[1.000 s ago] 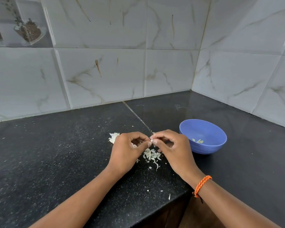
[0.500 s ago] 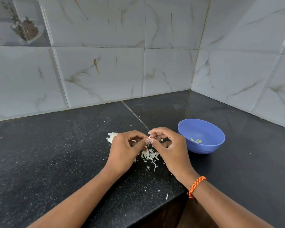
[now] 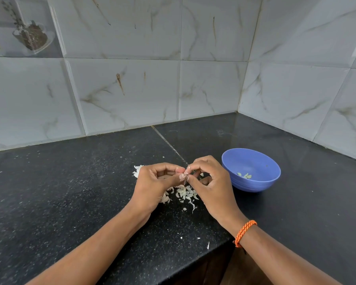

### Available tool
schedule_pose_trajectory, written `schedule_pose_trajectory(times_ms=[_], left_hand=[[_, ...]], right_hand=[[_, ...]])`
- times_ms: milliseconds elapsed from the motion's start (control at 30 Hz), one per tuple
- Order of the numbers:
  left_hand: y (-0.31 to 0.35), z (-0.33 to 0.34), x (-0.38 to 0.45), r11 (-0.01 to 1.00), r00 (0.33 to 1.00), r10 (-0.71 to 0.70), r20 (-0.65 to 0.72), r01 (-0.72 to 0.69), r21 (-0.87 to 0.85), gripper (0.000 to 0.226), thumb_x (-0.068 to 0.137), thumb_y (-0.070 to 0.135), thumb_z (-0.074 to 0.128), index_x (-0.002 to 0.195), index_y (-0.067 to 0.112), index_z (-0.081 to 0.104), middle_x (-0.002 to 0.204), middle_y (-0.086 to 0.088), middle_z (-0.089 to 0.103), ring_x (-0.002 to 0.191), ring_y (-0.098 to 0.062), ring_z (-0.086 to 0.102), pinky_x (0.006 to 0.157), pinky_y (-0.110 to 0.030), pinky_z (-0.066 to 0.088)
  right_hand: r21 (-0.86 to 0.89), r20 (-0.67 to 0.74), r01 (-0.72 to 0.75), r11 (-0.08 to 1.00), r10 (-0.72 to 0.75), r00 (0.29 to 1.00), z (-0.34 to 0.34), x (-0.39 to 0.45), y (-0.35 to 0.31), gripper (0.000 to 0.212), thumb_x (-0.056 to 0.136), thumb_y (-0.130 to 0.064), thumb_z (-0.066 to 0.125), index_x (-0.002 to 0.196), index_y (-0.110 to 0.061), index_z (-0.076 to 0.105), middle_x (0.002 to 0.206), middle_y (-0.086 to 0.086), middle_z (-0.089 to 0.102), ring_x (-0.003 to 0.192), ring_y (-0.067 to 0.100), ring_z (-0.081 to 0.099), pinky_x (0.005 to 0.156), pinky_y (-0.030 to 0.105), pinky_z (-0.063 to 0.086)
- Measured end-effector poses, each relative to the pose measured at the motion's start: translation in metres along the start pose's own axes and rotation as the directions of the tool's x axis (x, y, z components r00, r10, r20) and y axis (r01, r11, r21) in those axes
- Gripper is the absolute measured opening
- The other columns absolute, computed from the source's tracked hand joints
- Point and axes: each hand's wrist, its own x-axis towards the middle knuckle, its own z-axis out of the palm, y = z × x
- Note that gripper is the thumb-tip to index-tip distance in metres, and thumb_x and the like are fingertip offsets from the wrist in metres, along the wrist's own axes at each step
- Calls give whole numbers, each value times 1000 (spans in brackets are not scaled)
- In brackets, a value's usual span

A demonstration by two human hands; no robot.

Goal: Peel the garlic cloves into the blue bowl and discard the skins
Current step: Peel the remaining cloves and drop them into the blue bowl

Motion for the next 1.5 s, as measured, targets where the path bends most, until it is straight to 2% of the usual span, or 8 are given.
schedule_pose_trajectory(times_ms=[167,333,467,700,900,1000,1267,1500], left_hand=[[1,-2,0,1000,1000,21,1,-21,-9,18,84,0,86,100,-6,79,94,-24,80,84,-31,79,82,-32,65],[2,-4,2,986,997,75,-21,-71,150,17,81,-2,89,94,5,80,93,-13,80,79,-22,78,79,-26,62],[3,-2,0,932,981,188,-38,-166,322,20,85,-2,88,92,14,80,91,-1,81,82,-17,78,78,-27,63],[7,3,-5,820,945,326,-18,-273,503,26,85,1,88,91,26,80,88,14,79,87,-15,77,83,-36,64],[10,7,-8,844,956,293,1,-260,469,29,86,-1,85,90,27,81,86,11,79,82,-16,77,83,-41,65],[11,9,-11,870,964,265,24,-250,424,31,90,-2,81,96,28,82,89,11,81,86,-15,78,84,-35,65],[9,12,-11,905,976,219,-1,-203,375,28,92,0,80,104,25,81,92,6,81,89,-16,79,83,-29,65],[9,11,-9,922,977,215,-8,-200,331,30,92,-2,78,108,23,80,91,1,81,86,-18,79,79,-26,63]], right_hand=[[24,4,10,1000,-10,1000,0,0,1,20,92,-1,77,94,-21,77,104,-7,63,90,22,68,61,31,55],[-20,-6,-35,999,35,999,0,-2,5,16,98,-8,71,99,-24,72,102,-11,66,88,19,66,64,25,51],[-67,63,-88,994,92,994,2,-2,9,11,95,-15,74,92,-26,74,92,-10,69,82,17,68,73,42,58],[-103,60,-22,994,29,998,2,-4,6,2,93,-28,71,94,-28,71,91,-10,67,82,18,68,68,46,57],[-199,19,30,980,-27,999,3,-3,8,8,92,-28,74,88,-29,67,83,-12,62,76,15,65,62,46,55],[-227,3,35,973,-35,999,3,-3,6,12,88,-36,72,81,-29,65,80,-13,62,70,12,64,59,45,55],[-116,-51,4,993,-10,999,3,-1,5,15,82,-7,82,77,-16,71,75,-11,65,66,17,62,57,30,51],[-7,-26,-32,999,32,999,5,-1,6,16,84,-6,82,75,-16,73,74,-7,66,65,14,61,59,30,53]])
